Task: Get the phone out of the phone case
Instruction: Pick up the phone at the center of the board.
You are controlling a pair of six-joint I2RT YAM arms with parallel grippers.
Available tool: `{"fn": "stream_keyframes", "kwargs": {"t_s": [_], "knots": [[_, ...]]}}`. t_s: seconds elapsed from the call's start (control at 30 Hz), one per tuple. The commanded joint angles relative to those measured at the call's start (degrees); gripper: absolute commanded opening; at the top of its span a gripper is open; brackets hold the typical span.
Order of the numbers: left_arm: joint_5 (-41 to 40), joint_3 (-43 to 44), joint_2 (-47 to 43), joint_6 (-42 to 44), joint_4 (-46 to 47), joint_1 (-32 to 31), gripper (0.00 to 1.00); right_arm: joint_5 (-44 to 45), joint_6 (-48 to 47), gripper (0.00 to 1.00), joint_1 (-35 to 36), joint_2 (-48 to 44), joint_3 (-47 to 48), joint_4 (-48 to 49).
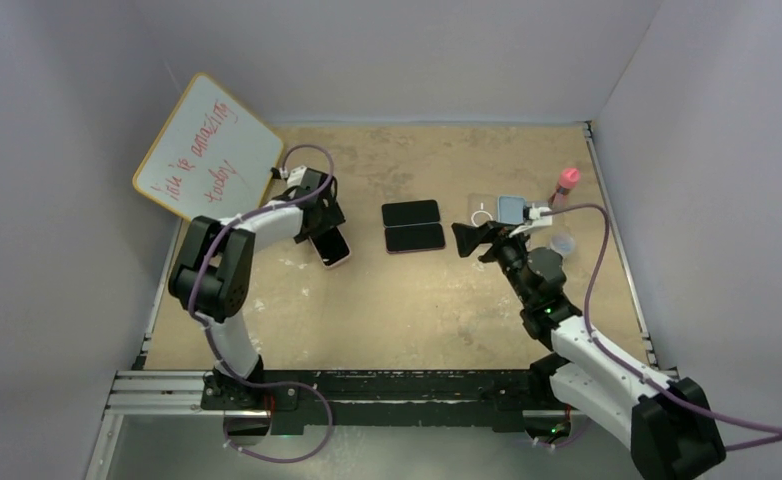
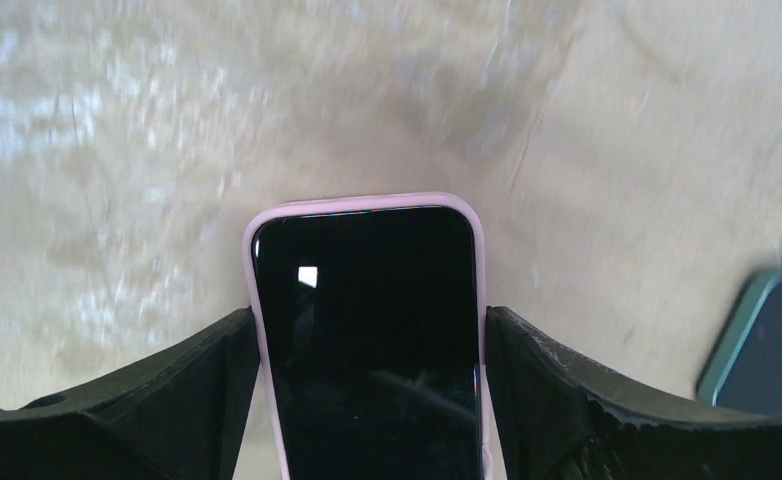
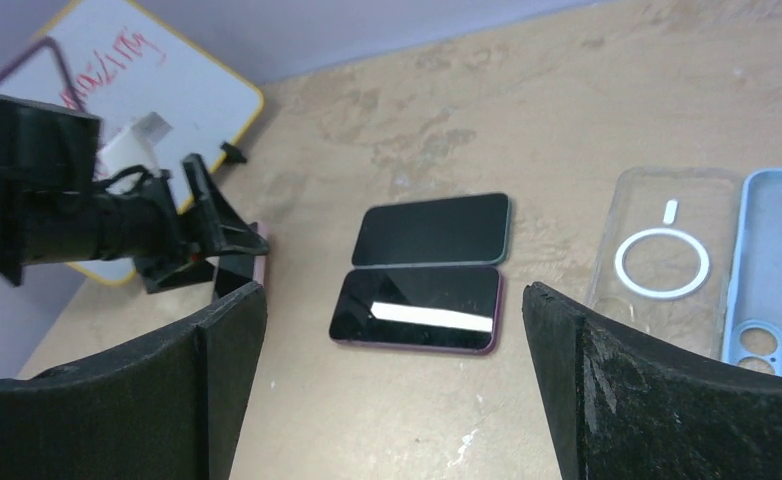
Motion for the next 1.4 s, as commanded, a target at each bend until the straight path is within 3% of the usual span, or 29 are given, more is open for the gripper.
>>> {"fn": "stream_keyframes", "kwargs": {"t_s": [0.0, 0.33, 0.6, 0.93, 1.13, 1.37], "knots": [[7.82, -10.16, -9.39, -2.83, 7.23, -0.75, 0.45, -4.05, -1.53, 0.99, 0.24, 5.17, 5.66, -0.94], [18.32, -30.43, -25.97, -5.61, 27.31, -1.74, 0.18, -19.45, -1.12, 0.97, 0.77, 12.01, 9.41, -2.85], [31.23, -43.07, -28.09, -10.81, 48.34, -1.83, 0.01, -19.96, 5.64, 0.91, 9.32, 13.46, 5.28, 2.42], [38.03, -48.37, -33.0, -10.7, 55.89, -1.92, 0.0, -15.73, 2.6, 0.83, 22.02, 22.07, 7.15, 6.15], [39.9, -48.51, -35.64, -10.11, 55.9, -1.92, 0.0, -14.89, -1.11, 0.68, 28.43, 30.55, 11.16, 8.9], [41.16, -48.36, -36.55, -10.21, 55.82, -1.92, 0.0, -13.84, -3.36, 0.59, 31.13, 36.35, 11.87, 14.82]]}}
